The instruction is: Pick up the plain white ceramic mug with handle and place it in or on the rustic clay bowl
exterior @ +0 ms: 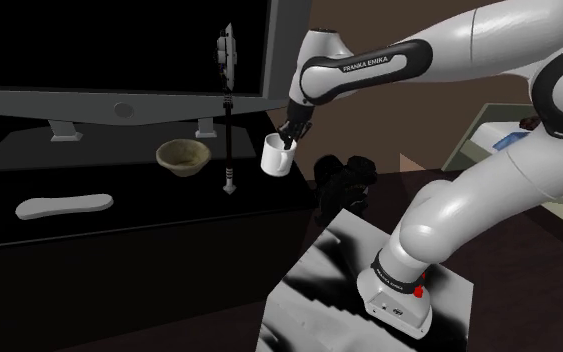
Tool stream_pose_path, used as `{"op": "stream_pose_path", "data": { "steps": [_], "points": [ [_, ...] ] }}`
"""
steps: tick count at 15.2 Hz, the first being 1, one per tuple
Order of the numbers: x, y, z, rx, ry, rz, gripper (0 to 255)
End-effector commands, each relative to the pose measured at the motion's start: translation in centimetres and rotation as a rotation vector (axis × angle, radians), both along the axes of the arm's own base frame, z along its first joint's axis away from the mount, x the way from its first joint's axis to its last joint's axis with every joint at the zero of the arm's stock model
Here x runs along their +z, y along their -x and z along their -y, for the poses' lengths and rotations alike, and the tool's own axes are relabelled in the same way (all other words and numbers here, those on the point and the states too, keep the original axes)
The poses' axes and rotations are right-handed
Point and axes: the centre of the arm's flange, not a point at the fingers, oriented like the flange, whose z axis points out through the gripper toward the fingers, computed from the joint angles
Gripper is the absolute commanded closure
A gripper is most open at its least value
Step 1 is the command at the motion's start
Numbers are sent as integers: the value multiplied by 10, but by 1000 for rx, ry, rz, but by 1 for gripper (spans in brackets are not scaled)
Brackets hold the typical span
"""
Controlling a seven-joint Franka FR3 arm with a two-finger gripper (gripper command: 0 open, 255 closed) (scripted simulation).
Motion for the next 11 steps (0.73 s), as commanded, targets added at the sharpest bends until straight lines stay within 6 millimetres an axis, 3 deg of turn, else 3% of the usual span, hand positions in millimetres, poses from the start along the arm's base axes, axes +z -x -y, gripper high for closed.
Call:
{"op": "stream_pose_path", "data": {
  "steps": [1, 11],
  "points": [
    [11, 1, -2, 0, 0, 0, 255],
    [64, 1, -2, 0, 0, 0, 255]
  ]
}}
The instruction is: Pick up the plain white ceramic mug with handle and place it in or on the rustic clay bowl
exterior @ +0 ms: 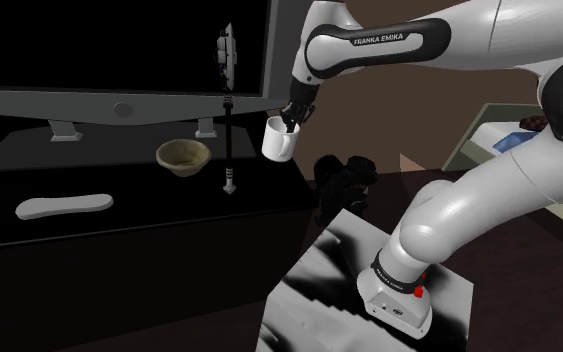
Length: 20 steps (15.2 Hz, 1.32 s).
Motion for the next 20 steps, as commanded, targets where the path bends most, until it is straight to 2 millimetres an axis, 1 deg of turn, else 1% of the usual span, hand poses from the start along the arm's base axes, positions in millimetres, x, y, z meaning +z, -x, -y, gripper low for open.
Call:
{"op": "stream_pose_path", "data": {
  "steps": [1, 20],
  "points": [
    [8, 1, 0, 0, 0, 0, 255],
    [25, -222, -113, 0, 0, 0, 255]
  ]
}}
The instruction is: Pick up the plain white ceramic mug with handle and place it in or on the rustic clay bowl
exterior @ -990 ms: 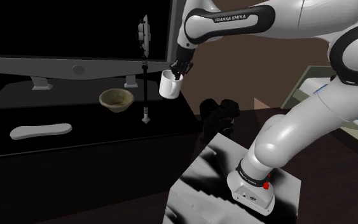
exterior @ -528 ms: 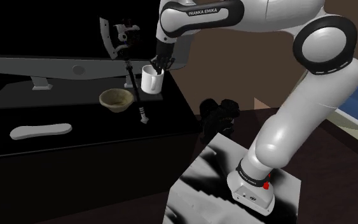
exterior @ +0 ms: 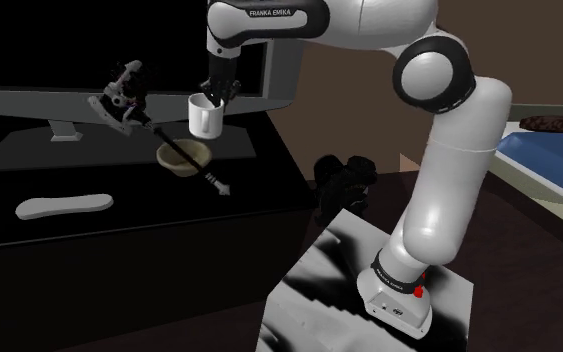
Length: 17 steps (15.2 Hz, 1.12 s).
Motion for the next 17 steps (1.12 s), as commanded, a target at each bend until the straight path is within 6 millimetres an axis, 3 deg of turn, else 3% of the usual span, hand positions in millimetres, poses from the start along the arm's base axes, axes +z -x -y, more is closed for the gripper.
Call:
{"op": "stream_pose_path", "data": {
  "steps": [1, 6, 17],
  "points": [
    [2, -26, -10, -1, 0, 0, 255],
    [7, -88, -41, -1, 0, 0, 255],
    [-51, -88, -41, -1, 0, 0, 255]
  ]
}}
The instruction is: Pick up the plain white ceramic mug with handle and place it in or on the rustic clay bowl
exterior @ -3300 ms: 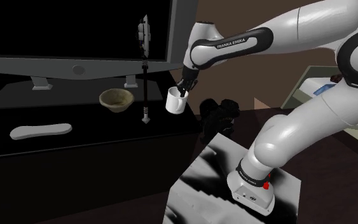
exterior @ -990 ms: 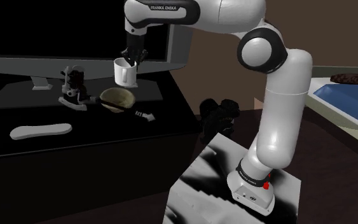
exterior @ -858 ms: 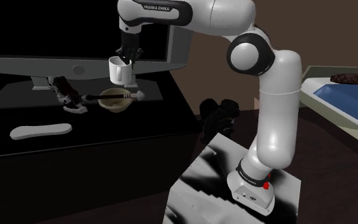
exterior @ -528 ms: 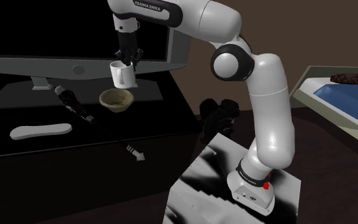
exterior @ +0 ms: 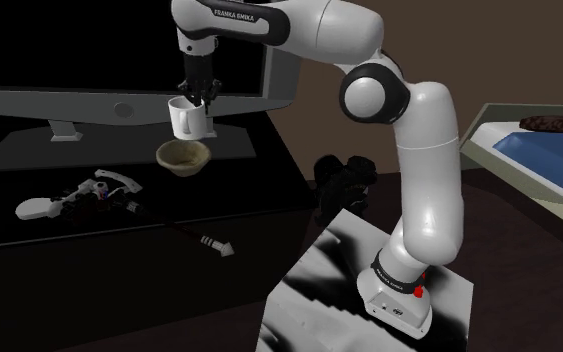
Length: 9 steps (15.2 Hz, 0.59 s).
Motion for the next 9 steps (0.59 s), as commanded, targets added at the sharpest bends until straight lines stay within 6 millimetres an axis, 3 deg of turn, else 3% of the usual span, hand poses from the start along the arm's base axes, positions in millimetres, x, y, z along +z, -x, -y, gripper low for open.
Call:
{"op": "stream_pose_path", "data": {
  "steps": [1, 6, 9],
  "points": [
    [-49, -31, 0, 56, -25, 127, 255],
    [-75, -31, 0, 56, -25, 127, 255],
    [-78, -31, 0, 56, -25, 127, 255]
  ]
}}
